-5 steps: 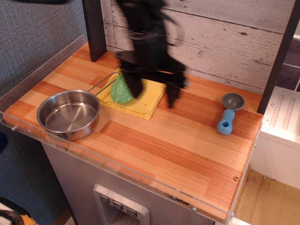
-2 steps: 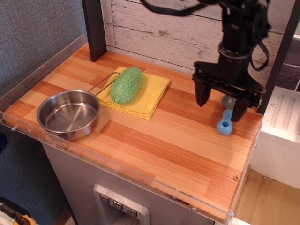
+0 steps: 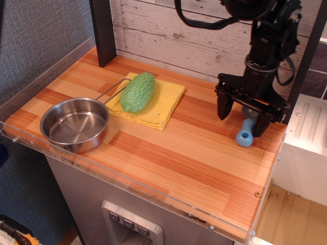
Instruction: Place the blue spoon to the left of the green vegetable on the yellow cloth.
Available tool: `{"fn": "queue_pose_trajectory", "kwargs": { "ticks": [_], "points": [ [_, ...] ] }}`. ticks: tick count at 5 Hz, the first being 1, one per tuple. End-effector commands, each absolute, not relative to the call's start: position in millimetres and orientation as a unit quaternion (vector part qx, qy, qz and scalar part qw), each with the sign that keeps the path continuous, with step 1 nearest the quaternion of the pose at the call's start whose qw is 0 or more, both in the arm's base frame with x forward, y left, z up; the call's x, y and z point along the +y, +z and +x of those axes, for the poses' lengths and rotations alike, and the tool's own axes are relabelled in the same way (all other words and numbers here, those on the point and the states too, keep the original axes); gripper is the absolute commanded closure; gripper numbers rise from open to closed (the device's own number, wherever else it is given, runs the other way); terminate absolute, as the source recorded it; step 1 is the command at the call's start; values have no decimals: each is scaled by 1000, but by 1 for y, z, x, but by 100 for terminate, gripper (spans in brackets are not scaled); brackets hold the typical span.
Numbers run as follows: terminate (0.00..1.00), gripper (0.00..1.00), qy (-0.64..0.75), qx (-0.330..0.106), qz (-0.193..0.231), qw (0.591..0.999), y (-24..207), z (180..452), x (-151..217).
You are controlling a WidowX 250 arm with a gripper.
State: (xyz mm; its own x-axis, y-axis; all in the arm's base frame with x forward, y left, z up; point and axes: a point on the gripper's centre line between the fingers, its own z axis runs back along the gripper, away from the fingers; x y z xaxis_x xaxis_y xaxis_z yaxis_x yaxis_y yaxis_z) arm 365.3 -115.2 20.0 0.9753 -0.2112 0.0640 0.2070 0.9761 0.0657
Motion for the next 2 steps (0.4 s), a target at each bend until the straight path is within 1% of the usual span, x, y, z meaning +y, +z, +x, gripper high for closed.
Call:
{"fn": "queue_pose_trajectory", "kwargs": {
  "ticks": [1,2],
  "points": [
    [0,100,-103,-54,12,993,32,370,-115],
    [0,100,-105,-56,2,993,31,370,-116]
  ]
}}
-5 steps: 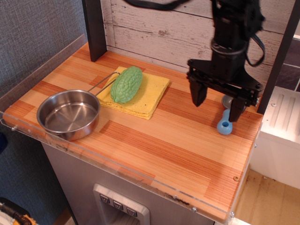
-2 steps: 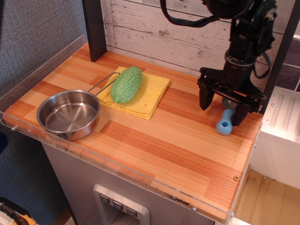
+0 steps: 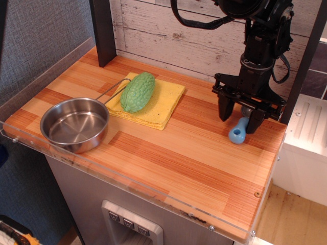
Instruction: Place the blue spoon to the left of the green vegetable on the yellow cloth.
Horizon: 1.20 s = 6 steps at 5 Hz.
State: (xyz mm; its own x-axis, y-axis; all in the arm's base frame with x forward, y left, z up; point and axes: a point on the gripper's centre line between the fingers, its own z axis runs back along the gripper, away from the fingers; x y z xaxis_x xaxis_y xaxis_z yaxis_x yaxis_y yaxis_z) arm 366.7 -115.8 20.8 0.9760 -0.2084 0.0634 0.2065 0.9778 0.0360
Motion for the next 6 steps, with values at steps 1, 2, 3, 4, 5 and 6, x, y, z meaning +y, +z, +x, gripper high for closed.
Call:
{"fn": "queue_pose_trajectory", "kwargs": {
  "ticks": [1,2,3,4,5,6],
  "points": [
    [0,100,-101,-58,-17,993,31,370,-118],
    [0,100,-94,-49,-29,994,32,369,-119],
    [0,100,-82,-70,-47,993,30,371,-121],
    [0,100,-20,-101,-45,994,81,320,-71],
    [0,100,12,-92,-20,995,133,298,-27],
    [0,100,30,-83,1,996,148,279,20]
  ]
}}
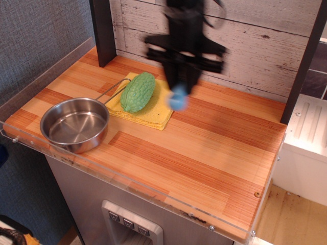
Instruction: Place the blue spoon to the left of the green vegetable on the yellow cloth.
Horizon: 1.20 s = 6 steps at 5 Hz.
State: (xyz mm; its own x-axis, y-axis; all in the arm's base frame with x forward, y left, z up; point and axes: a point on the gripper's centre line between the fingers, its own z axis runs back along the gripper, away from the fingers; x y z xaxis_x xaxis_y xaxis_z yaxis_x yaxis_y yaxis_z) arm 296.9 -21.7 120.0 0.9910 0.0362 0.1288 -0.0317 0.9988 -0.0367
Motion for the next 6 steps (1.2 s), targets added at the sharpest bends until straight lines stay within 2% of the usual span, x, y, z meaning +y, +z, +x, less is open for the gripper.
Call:
{"fn": "queue_pose_trajectory", "kwargs": {
  "ticks": [1,2,3,4,5,6],
  "points": [
    [0,100,25,-69,13,997,143,271,69],
    [0,100,13,-67,19,997,128,278,120],
    [0,100,6,-73,46,996,111,290,170],
    [0,100,7,-56,56,997,88,298,220],
    [0,100,2,-50,52,997,69,307,250],
    [0,100,-39,-44,37,998,53,316,233]
  ]
}}
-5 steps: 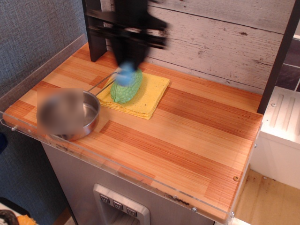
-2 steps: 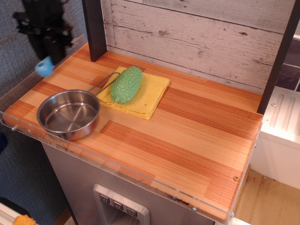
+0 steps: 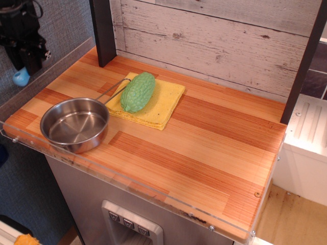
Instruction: Place the blue spoon to the left of the green vegetable on the yellow cloth.
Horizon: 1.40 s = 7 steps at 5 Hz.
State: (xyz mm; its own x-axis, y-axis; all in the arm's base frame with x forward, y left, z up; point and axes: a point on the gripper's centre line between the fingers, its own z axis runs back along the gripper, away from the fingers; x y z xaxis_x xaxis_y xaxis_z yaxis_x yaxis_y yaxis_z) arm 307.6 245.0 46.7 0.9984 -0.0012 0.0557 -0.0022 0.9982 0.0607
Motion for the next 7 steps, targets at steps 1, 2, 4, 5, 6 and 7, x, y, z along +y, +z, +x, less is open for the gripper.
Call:
{"fn": "queue_pose_trajectory", "kwargs": {
  "ticks": [1,2,4,5,6,7],
  "points": [
    [0,100,-76,-45,41,995,50,318,206],
    [0,100,-76,-55,60,994,63,319,193],
    [0,100,-53,-28,81,995,52,323,186],
    [0,100,-49,-10,75,996,40,325,184],
    [0,0,-42,-9,75,996,42,323,179],
    [0,0,-48,-34,80,995,64,317,171]
  ]
}}
